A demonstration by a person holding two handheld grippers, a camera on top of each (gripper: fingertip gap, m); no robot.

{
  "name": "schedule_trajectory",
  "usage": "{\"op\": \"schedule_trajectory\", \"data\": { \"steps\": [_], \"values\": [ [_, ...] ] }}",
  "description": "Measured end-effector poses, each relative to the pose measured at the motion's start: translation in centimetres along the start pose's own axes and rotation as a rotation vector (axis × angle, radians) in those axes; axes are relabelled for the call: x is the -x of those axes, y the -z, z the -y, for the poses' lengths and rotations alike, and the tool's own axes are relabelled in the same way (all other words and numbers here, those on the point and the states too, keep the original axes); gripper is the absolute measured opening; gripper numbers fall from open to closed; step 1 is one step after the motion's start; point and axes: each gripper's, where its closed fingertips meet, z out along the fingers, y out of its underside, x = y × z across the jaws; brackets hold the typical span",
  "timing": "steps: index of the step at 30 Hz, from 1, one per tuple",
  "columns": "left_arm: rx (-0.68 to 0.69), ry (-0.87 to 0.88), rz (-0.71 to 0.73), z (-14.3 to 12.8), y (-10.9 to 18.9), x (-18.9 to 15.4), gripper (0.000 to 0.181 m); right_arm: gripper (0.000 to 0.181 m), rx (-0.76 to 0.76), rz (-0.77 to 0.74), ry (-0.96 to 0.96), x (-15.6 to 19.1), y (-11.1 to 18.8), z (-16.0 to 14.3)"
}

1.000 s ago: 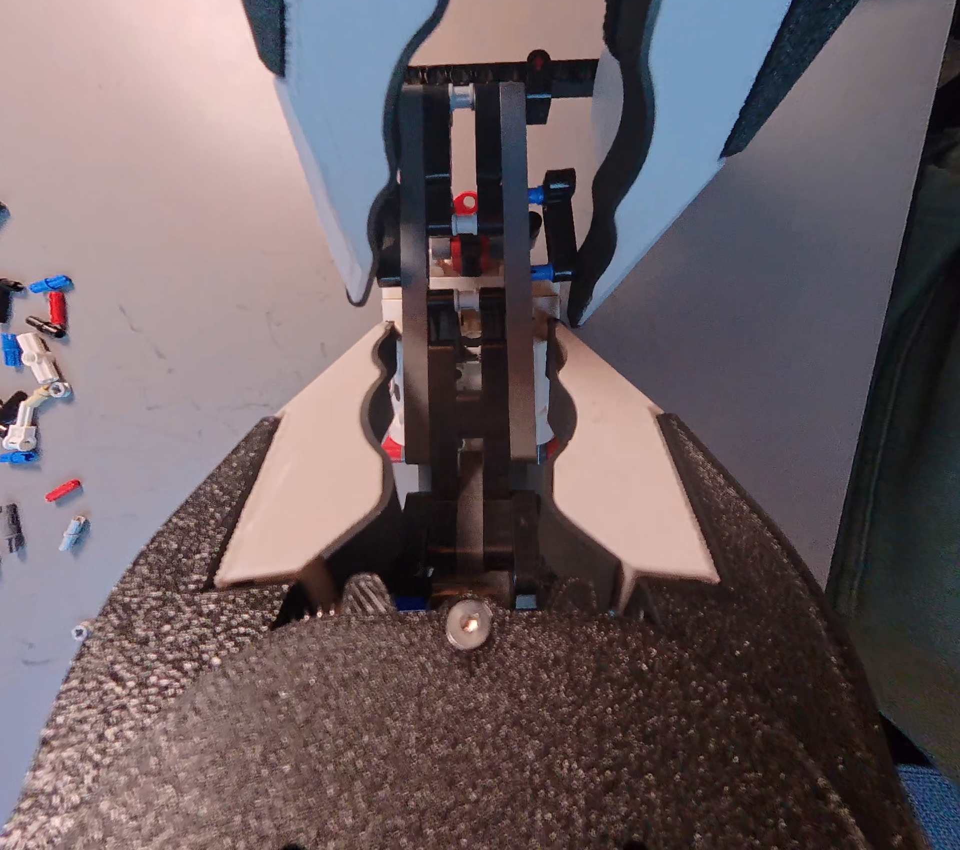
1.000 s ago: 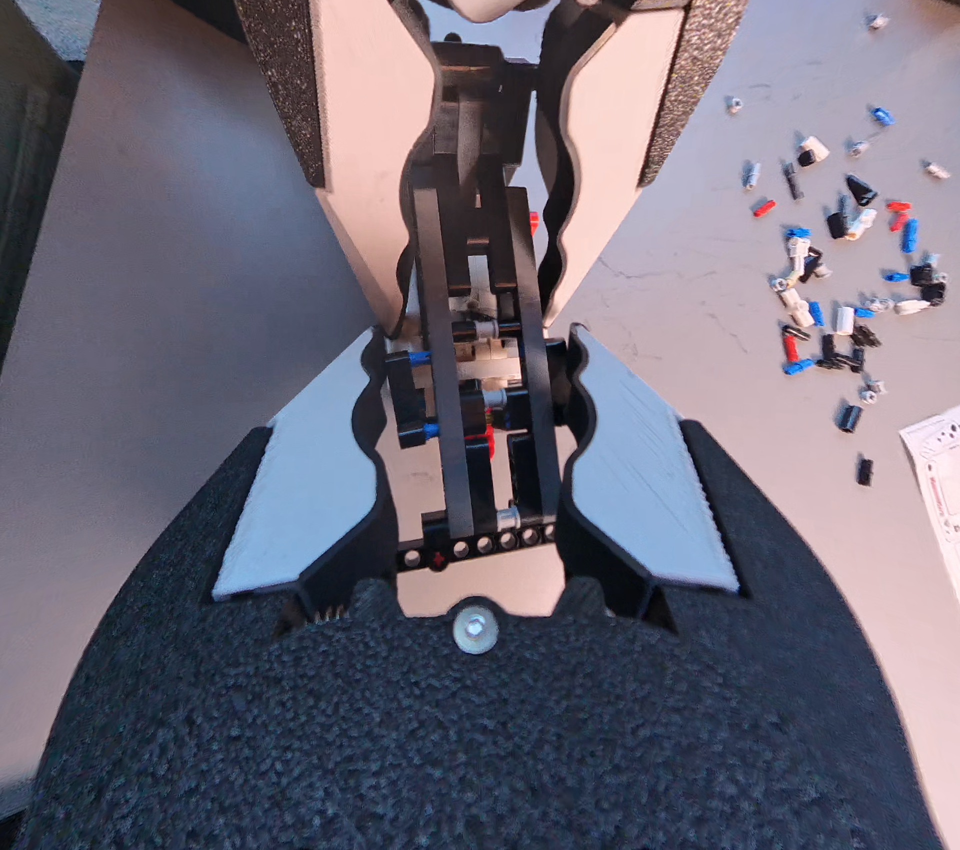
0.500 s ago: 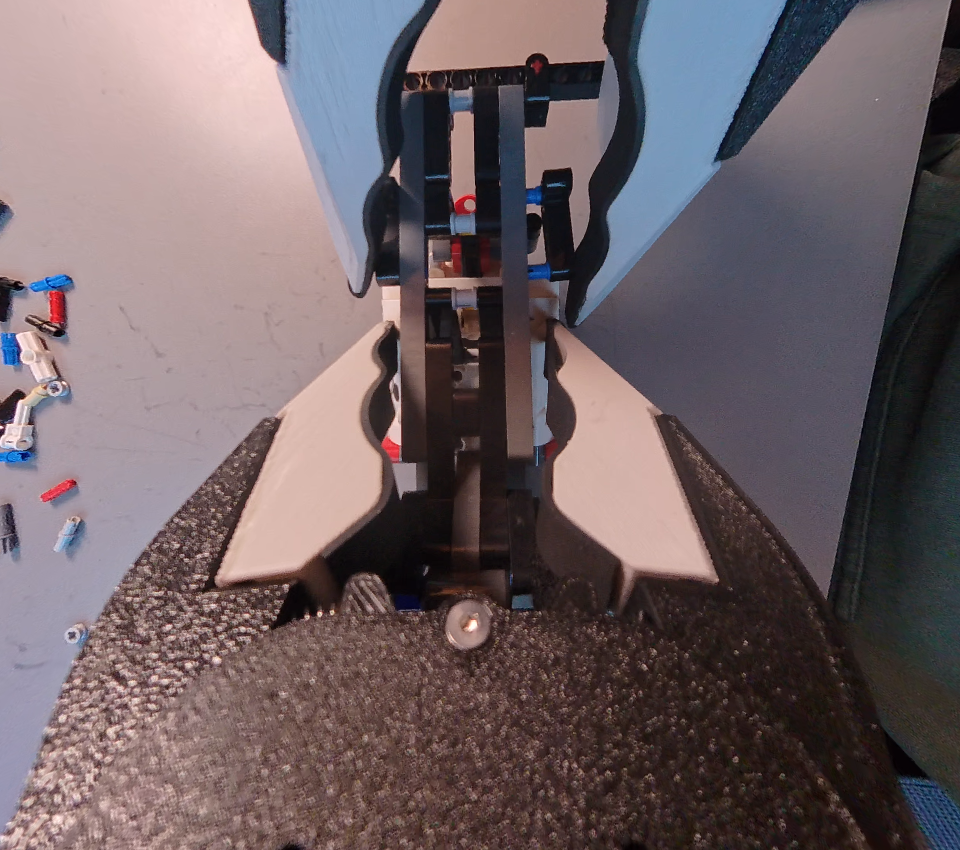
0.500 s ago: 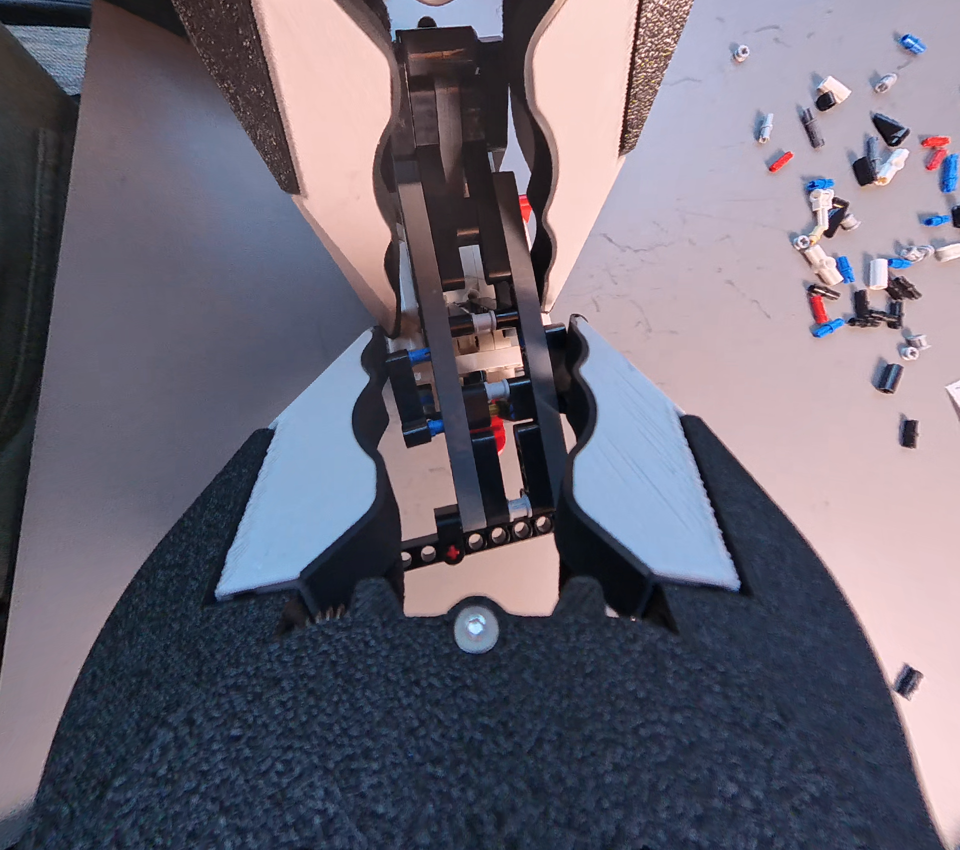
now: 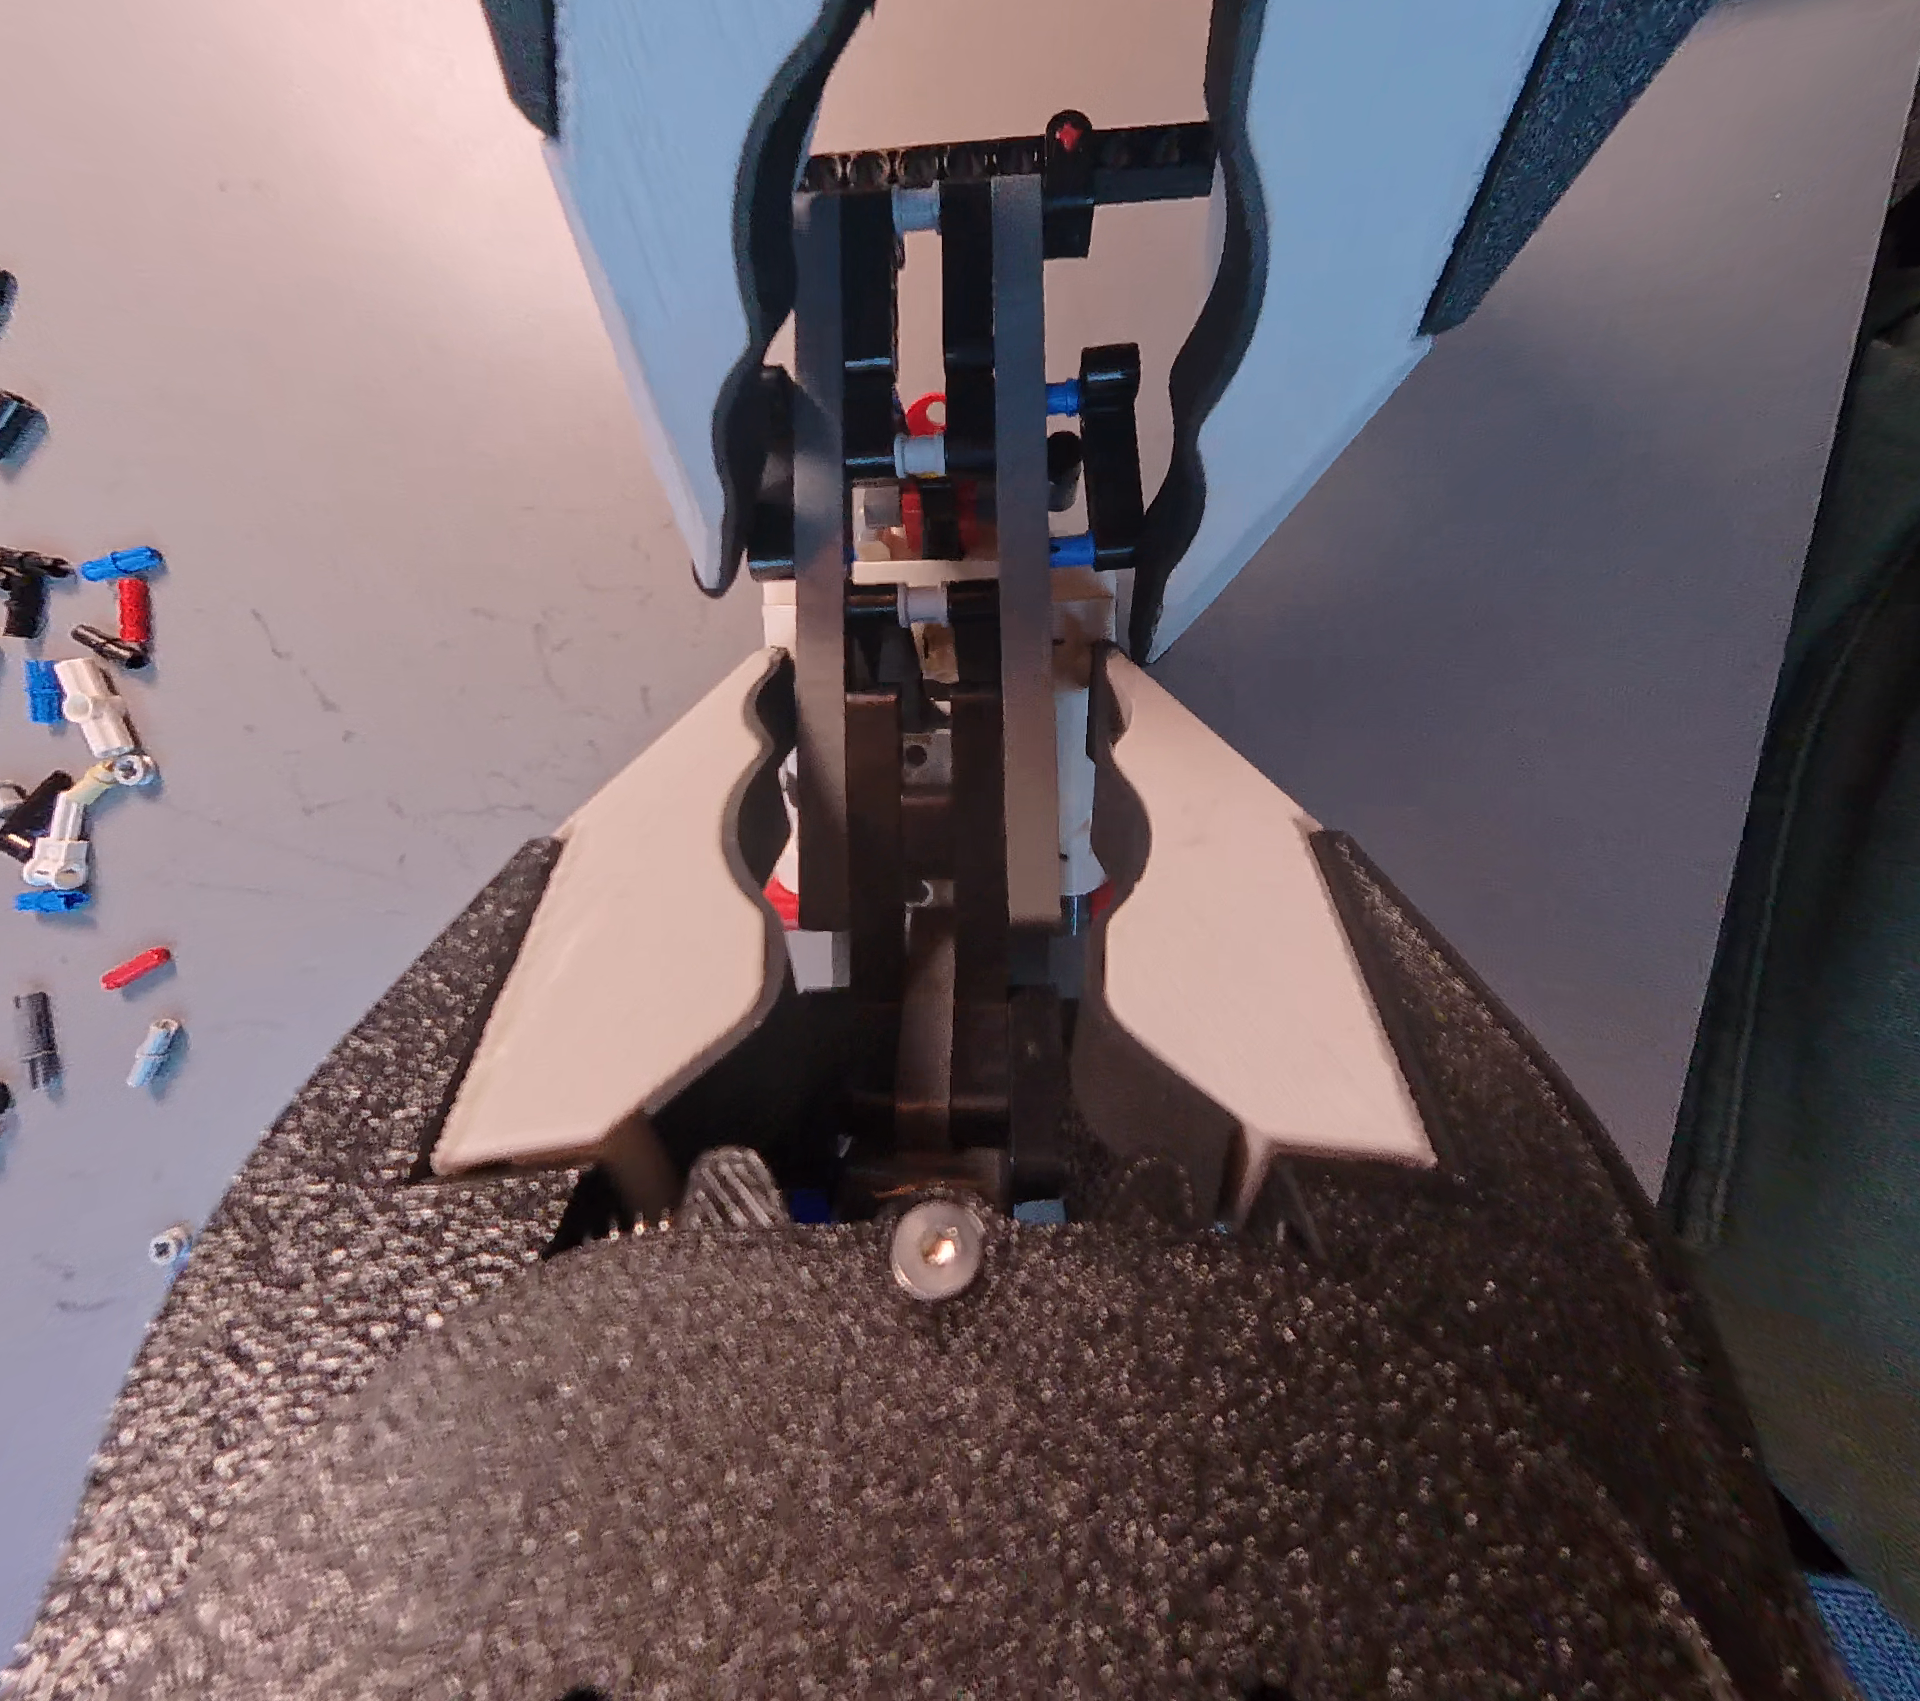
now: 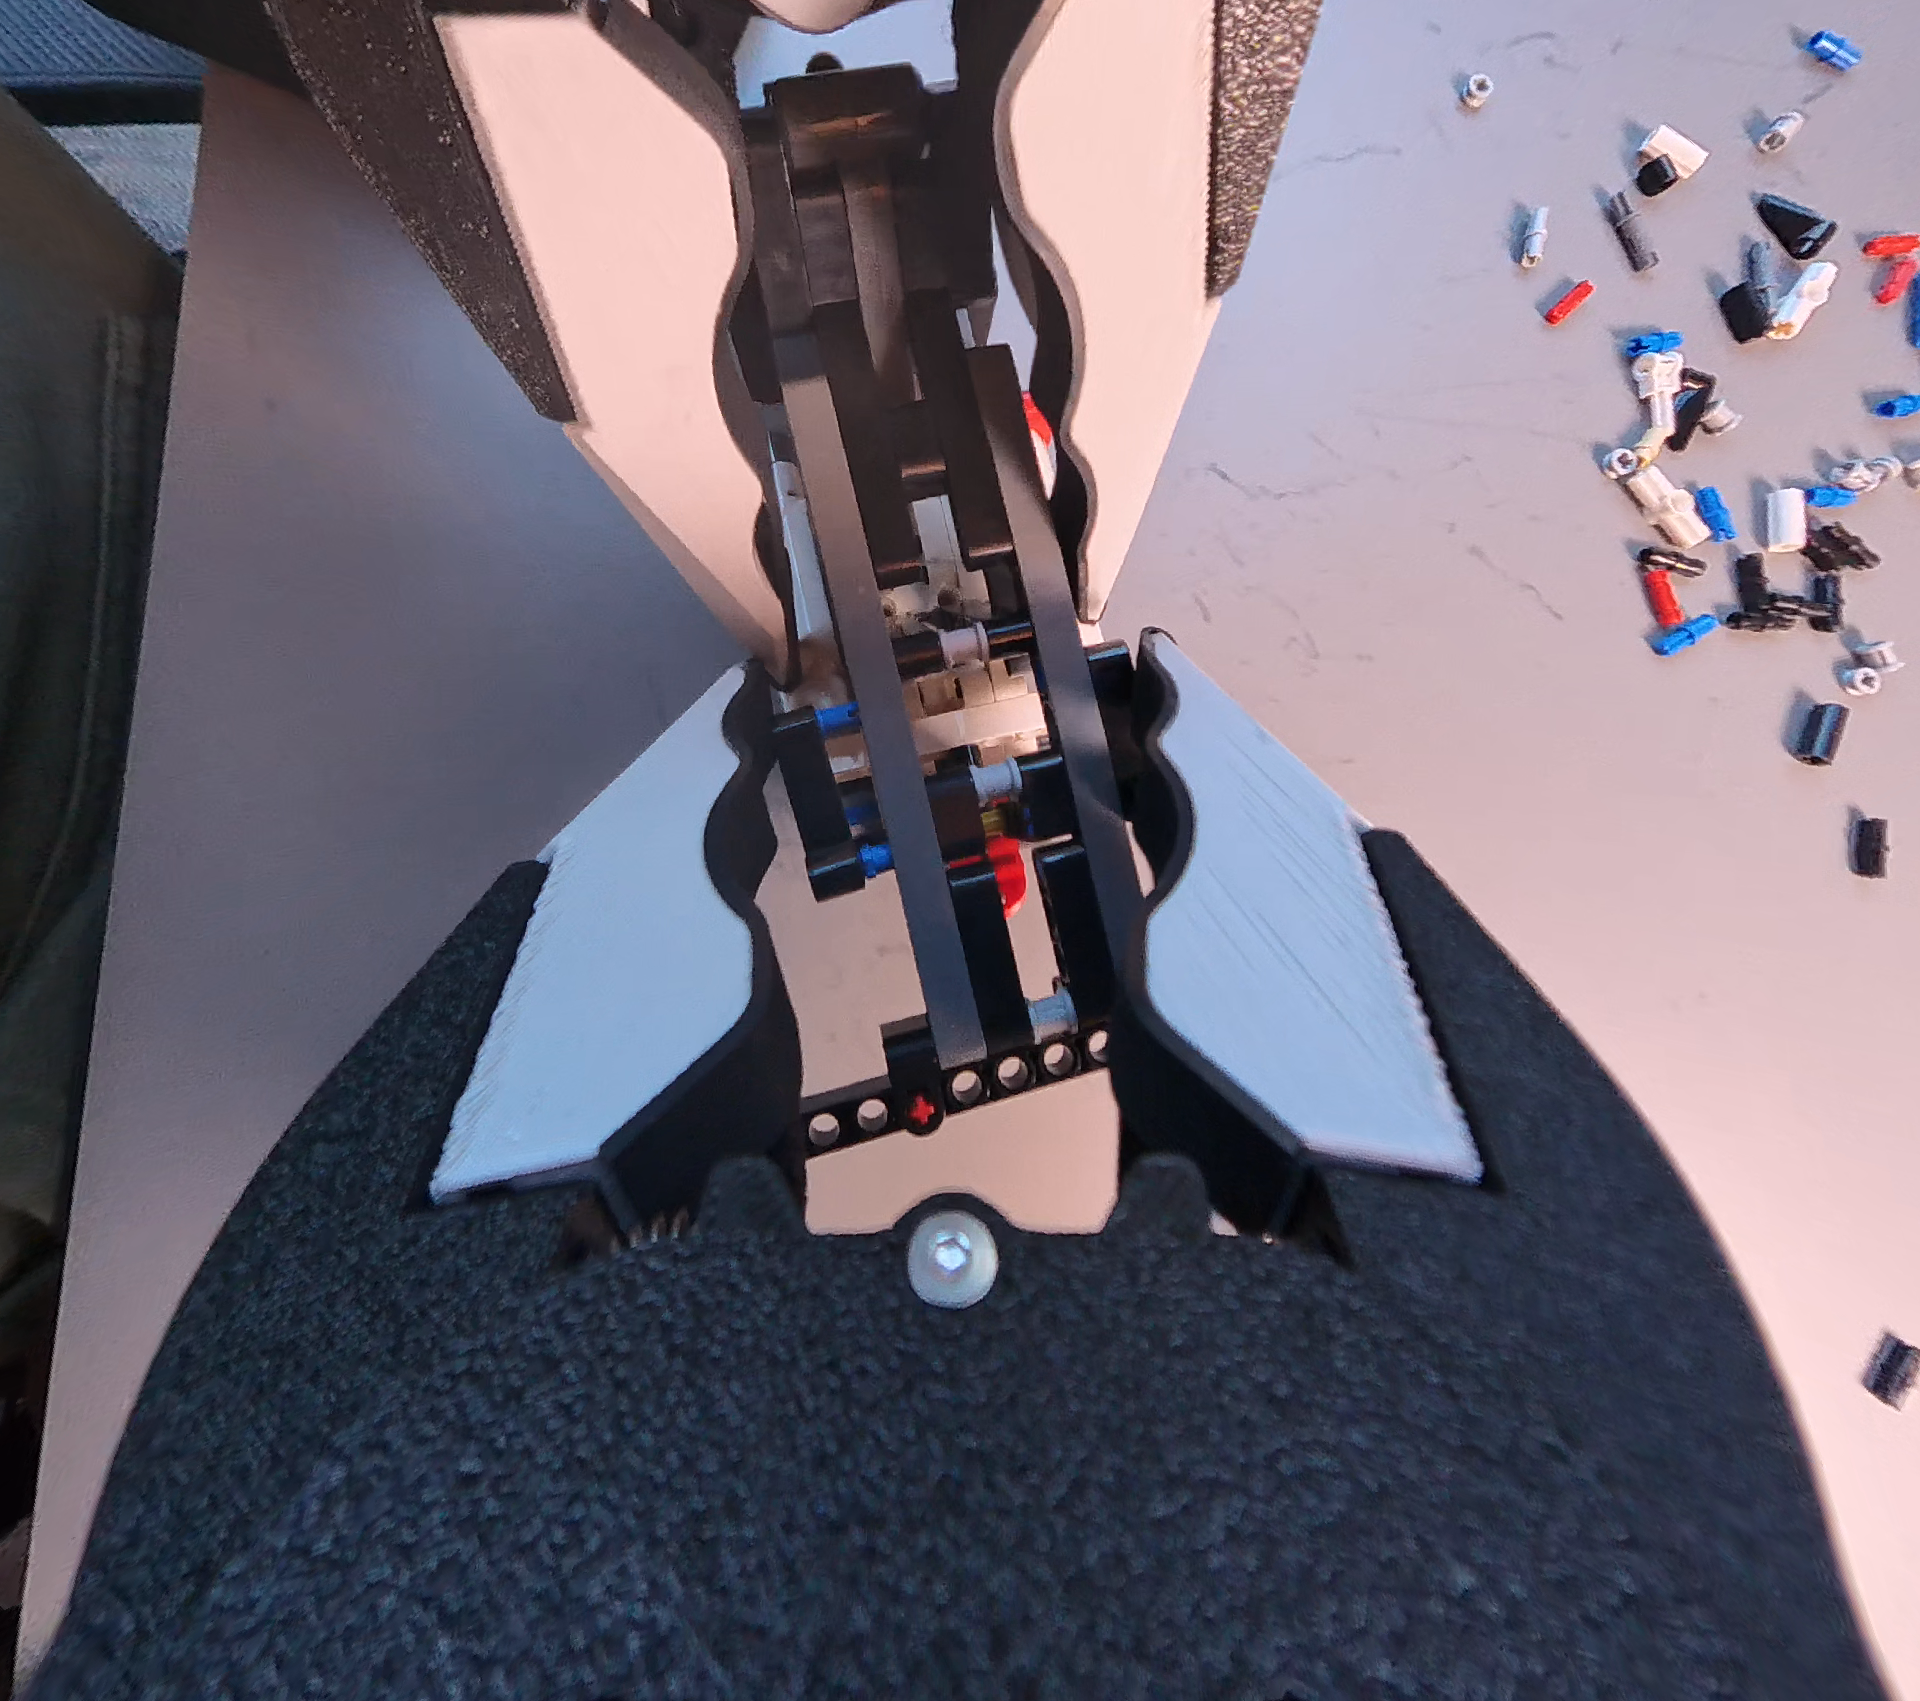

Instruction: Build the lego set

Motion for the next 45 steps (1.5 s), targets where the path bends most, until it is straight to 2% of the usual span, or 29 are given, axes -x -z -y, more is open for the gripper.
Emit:
{"op": "schedule_trajectory", "data": {
  "steps": [13, 16, 17, 20, 22, 24, 26, 30, 35, 41, 43, 45],
  "values": [
    [-0.011, 0.054, -0.008, 0.0, 0.0, 0.1, 0.056, 0.070, -0.029, -0.037, -0.027, -0.2, 0.2, -0.2],
    [-0.022, 0.124, 0.016, 0.1, 0.0, 0.7, 0.056, 0.066, 0.001, -0.193, 0.024, -0.9, 1.1, -0.1],
    [-0.024, 0.140, 0.023, 0.1, 0.0, 0.9, 0.056, 0.055, -0.012, -0.237, 0.029, -0.8, 1.6, 0.1],
    [-0.017, 0.150, 0.047, 0.1, -0.1, 0.9, 0.057, 0.052, -0.073, -0.313, -0.015, 0.2, 2.5, 0.0],
    [-0.018, 0.165, 0.041, 0.1, -0.1, 1.0, 0.057, 0.036, -0.124, -0.418, 0.047, 0.5, 3.2, -0.1],
    [-0.014, 0.171, 0.033, 0.1, -0.1, 1.0, 0.057, 0.029, -0.127, -0.485, 0.133, 1.2, 3.1, -0.3],
    [-0.003, 0.171, 0.032, 0.1, -0.1, 1.0, 0.057, 0.027, -0.081, -0.575, 0.242, 1.0, 2.6, -0.6],
    [0.004, 0.186, 0.046, 0.1, -0.1, 1.1, 0.057, 0.012, -0.016, -0.674, 0.395, 0.2, 2.4, -0.6],
    [-0.007, 0.238, 0.061, 0.2, -0.1, 1.3, 0.057, 0.010, 0.059, -0.729, 0.477, -0.3, 2.4, -0.5],
    [-0.014, 0.283, 0.076, 0.2, -0.1, 1.4, 0.057, 0.010, 0.043, -0.803, 0.370, -0.5, 2.5, -0.6],
    [-0.019, 0.294, 0.069, 0.2, -0.1, 1.4, 0.057, 0.013, 0.001, -0.795, 0.367, -0.3, 3.0, -0.4],
    [-0.021, 0.297, 0.060, 0.2, -0.1, 1.5, 0.057, 0.029, -0.016, -0.780, 0.381, -0.1, 3.9, -0.4]
  ]
}}
